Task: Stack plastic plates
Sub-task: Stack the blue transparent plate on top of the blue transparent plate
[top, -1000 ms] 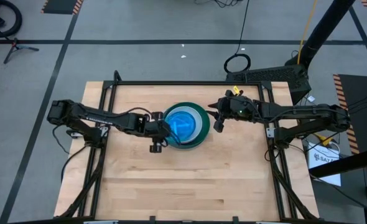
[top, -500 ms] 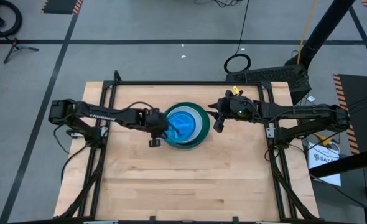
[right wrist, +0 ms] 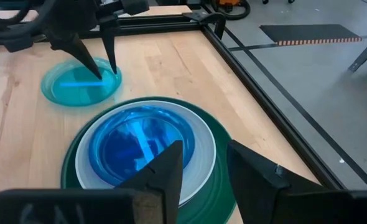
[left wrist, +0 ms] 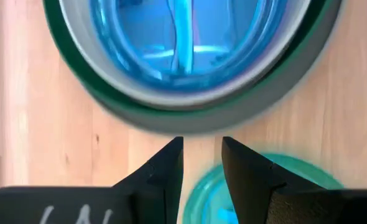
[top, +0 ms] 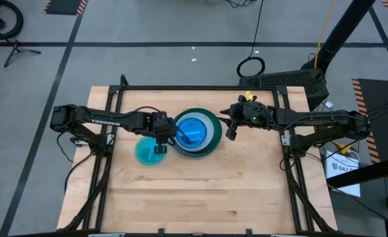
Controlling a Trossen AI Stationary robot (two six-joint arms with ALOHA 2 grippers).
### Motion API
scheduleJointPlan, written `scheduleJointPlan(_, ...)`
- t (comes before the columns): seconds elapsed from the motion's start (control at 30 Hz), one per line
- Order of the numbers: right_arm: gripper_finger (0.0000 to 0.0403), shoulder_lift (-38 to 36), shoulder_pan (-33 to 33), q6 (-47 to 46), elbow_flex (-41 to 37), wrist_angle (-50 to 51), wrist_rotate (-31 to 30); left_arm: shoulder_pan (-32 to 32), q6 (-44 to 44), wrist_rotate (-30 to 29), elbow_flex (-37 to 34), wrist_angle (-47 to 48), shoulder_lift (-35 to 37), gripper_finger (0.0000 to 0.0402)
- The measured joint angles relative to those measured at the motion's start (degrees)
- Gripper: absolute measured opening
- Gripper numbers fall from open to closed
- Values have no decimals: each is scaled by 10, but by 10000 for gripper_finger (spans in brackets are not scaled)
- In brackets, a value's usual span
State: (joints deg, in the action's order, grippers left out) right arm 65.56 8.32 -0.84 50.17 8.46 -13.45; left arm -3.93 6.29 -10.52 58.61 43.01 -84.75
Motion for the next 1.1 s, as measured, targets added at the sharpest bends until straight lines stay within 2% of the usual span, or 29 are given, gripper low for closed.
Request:
scheduleJointPlan(0.2, 116, 1, 0, 0, 0, 0, 0, -1, -58, 5, 0, 89, 0, 117)
scheduleJointPlan(0.3, 116, 3, 0, 0, 0, 4, 0, -1, -86, 37, -5, 141, 1, 117)
scheduleJointPlan(0.43, 116, 3, 0, 6, 0, 6, 0, -4, -37, 94, -48, 138, 4, 117)
scheduleJointPlan(0.73, 116, 3, 0, 7, 0, 12, 0, -99, -57, 105, -152, 104, 75, 117)
scheduleJointPlan(0.9, 116, 3, 0, 2, 0, 17, 0, -116, -86, 87, -156, 87, 100, 117)
scheduleJointPlan(1.1, 116, 3, 0, 0, 0, 29, 0, -116, -122, 81, -157, 87, 94, 118)
